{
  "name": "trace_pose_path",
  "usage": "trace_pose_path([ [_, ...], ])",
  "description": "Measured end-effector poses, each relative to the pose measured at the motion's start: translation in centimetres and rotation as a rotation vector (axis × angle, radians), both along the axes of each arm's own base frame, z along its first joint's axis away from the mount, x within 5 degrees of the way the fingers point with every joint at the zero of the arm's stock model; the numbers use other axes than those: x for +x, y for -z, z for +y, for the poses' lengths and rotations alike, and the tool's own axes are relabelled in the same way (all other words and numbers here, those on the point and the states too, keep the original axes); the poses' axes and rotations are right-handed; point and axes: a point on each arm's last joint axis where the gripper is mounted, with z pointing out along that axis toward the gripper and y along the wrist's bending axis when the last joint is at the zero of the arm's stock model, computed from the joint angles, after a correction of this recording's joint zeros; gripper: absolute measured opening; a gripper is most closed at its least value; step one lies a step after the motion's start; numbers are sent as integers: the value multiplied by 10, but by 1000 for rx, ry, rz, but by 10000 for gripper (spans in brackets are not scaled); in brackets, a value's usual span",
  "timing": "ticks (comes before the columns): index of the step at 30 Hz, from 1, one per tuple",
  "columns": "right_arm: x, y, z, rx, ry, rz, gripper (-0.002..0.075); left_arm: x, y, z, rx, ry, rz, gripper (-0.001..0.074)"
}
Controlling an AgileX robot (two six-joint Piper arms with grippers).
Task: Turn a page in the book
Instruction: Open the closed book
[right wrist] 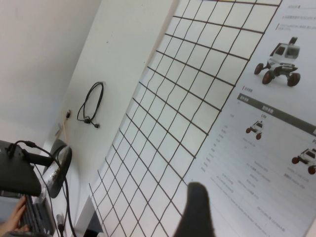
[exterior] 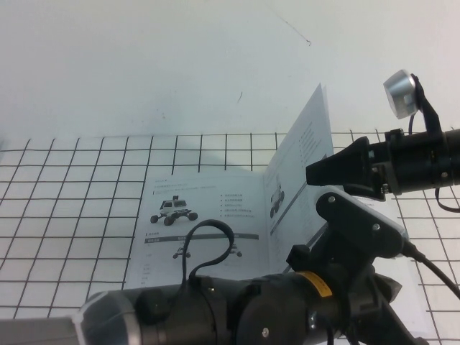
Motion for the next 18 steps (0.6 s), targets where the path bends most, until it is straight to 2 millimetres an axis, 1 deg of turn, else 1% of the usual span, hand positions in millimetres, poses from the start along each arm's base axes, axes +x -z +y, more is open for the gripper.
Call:
trace_pose_path([
  [4,0,0,0,0,0,0,533,-2,0,1,-6,-5,39,-2],
  [7,0,0,0,0,-1,-2,533,-8,-8,4,-10,25,61,-2],
  [8,0,0,0,0,-1,-2,533,-10,-13,5,-16,38,61,-2],
  [11,0,0,0,-1,-3,-8,533,-21,-39,16,-65,79,50,-2],
  [13,0,0,0,-2,-5,-13,533,-28,-63,28,-124,90,32,-2],
  [15,0,0,0,-3,-6,-17,533,-31,-80,41,-168,88,22,-2],
  [17,0,0,0,-3,-7,-18,533,-30,-87,56,-181,74,29,-2],
  [18,0,0,0,-4,-7,-19,533,-28,-86,64,-168,67,40,-2],
])
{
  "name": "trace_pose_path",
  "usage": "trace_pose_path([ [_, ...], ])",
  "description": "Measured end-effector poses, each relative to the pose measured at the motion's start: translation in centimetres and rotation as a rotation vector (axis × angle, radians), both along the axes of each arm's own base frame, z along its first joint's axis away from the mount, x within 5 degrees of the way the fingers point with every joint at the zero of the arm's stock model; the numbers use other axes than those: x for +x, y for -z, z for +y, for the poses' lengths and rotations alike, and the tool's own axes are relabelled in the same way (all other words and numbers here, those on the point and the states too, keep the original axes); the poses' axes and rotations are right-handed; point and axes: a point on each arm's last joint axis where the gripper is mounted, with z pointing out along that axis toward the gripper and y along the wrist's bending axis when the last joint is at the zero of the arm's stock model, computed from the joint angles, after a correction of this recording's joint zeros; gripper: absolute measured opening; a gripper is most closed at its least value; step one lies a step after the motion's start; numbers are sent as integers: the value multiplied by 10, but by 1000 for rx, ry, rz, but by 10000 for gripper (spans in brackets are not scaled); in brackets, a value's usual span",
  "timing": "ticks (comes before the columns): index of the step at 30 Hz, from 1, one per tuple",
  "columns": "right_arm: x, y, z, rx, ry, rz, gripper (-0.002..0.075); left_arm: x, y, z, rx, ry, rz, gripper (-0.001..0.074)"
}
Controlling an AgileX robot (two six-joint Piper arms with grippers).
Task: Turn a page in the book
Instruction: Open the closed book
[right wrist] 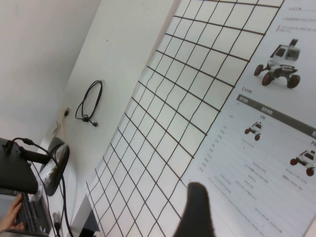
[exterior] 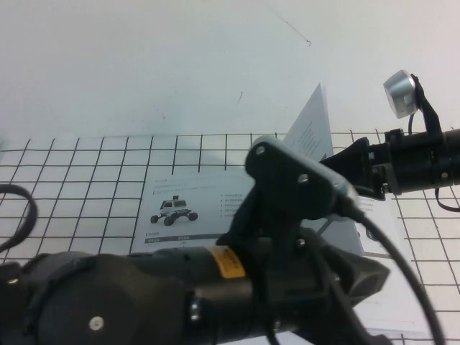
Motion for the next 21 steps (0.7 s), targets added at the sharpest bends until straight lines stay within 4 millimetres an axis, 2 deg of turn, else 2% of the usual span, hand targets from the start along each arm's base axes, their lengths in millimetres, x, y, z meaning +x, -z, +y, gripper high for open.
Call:
trace_pose_path([
  [3,0,0,0,0,0,0,533,13,17,24,65,-69,71,-2],
  [11,0,0,0,0,-1,-2,533,70,67,98,150,-461,248,-2],
  [15,0,0,0,3,2,-2,533,101,93,117,210,-580,290,-2],
  [18,1,-1,0,9,6,-1,533,118,118,119,260,-635,301,-2],
  [21,1,-1,0,13,9,-1,533,128,134,119,282,-675,287,-2],
])
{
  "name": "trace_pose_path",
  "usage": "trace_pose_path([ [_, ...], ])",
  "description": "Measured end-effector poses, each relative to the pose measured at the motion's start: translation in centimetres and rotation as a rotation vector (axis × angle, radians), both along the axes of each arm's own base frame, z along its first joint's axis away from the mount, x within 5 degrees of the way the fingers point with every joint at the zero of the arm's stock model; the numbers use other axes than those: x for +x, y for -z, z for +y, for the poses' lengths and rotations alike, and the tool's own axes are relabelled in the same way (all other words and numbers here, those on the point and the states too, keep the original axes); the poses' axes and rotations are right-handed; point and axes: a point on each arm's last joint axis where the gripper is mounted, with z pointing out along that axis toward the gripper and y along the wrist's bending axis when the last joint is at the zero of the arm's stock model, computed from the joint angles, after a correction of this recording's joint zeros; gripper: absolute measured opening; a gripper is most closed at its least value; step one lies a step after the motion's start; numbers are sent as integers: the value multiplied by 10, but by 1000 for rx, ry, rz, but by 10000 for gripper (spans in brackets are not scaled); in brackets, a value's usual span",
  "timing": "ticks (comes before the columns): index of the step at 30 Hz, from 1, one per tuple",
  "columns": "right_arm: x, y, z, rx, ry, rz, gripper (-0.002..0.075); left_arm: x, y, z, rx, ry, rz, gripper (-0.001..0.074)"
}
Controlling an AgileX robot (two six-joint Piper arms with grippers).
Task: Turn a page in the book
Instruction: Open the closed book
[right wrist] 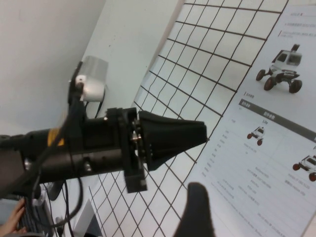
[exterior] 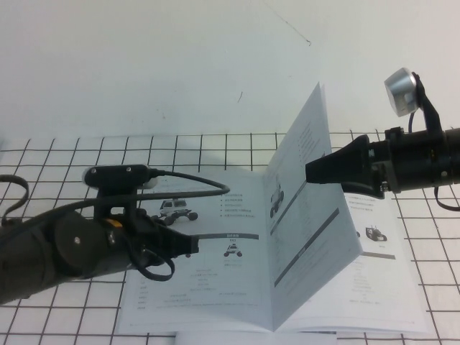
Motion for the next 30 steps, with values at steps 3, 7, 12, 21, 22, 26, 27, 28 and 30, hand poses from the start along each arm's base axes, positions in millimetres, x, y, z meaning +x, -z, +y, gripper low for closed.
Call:
trace_pose_path([
  [3,0,0,0,4,3,0,533,5,14,-1,24,-13,20,-2],
  [7,0,-2,6,24,-4,-15,533,8,28,-2,47,-12,60,-2],
  [12,-5,-5,30,49,-32,-61,533,10,33,-2,49,-28,63,-2],
  [21,-10,-4,51,30,-48,-100,533,10,36,-2,51,-31,73,-2],
  [22,-10,-4,52,29,-48,-101,533,10,39,-2,55,-28,88,-2],
  [26,-10,-4,52,28,-47,-102,533,10,59,-3,82,-25,153,-2],
  [27,-10,-4,52,28,-45,-105,533,11,63,-3,88,-27,165,-2],
  [28,-9,-4,52,28,-45,-104,533,11,62,-3,85,-28,164,-2],
  [30,-9,-4,52,31,-40,-110,533,12,64,-4,85,-32,171,-2],
])
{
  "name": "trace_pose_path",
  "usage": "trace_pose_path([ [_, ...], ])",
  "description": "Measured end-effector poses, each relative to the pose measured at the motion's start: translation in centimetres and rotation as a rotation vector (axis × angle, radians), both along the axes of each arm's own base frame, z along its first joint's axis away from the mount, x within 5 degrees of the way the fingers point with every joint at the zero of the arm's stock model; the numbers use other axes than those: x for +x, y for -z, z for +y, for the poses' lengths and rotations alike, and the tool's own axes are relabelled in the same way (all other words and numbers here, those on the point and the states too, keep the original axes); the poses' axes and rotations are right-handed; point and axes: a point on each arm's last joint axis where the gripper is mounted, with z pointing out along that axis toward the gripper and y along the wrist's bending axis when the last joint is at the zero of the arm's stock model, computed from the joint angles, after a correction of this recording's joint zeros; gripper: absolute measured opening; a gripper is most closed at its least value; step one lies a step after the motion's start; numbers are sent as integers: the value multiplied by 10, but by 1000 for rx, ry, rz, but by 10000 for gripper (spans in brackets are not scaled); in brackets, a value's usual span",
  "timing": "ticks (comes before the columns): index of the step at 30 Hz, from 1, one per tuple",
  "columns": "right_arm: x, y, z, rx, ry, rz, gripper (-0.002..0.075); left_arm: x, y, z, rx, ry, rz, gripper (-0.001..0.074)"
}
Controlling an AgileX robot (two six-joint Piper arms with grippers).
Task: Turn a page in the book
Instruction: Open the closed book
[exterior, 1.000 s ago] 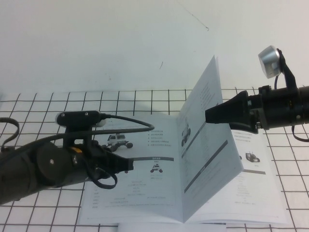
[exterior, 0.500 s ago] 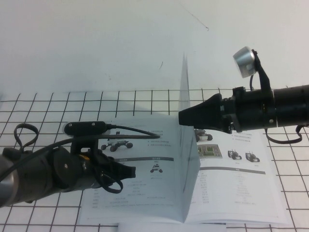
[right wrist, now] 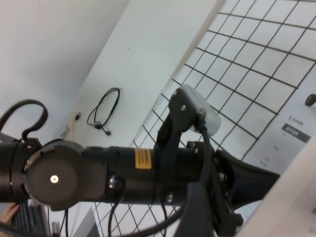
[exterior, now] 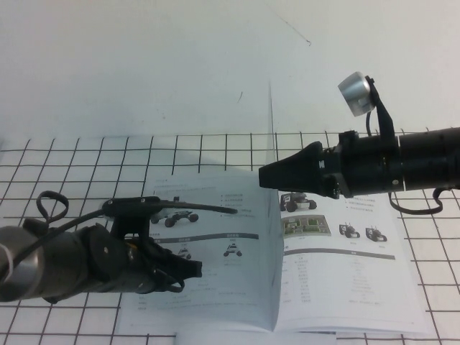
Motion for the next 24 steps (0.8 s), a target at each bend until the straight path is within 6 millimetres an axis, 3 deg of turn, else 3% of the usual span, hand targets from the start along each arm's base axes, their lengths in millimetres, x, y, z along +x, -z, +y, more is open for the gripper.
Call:
trace_pose_path([
  [12,1,1,8,3,27,-30,533,0,0,0,-30,-48,14,-2],
  [20,-1,36,37,48,-58,27,494,0,-10,0,-57,-67,-10,-2],
  [24,-3,46,40,72,-104,43,459,-1,-11,0,-63,-68,-3,-2],
])
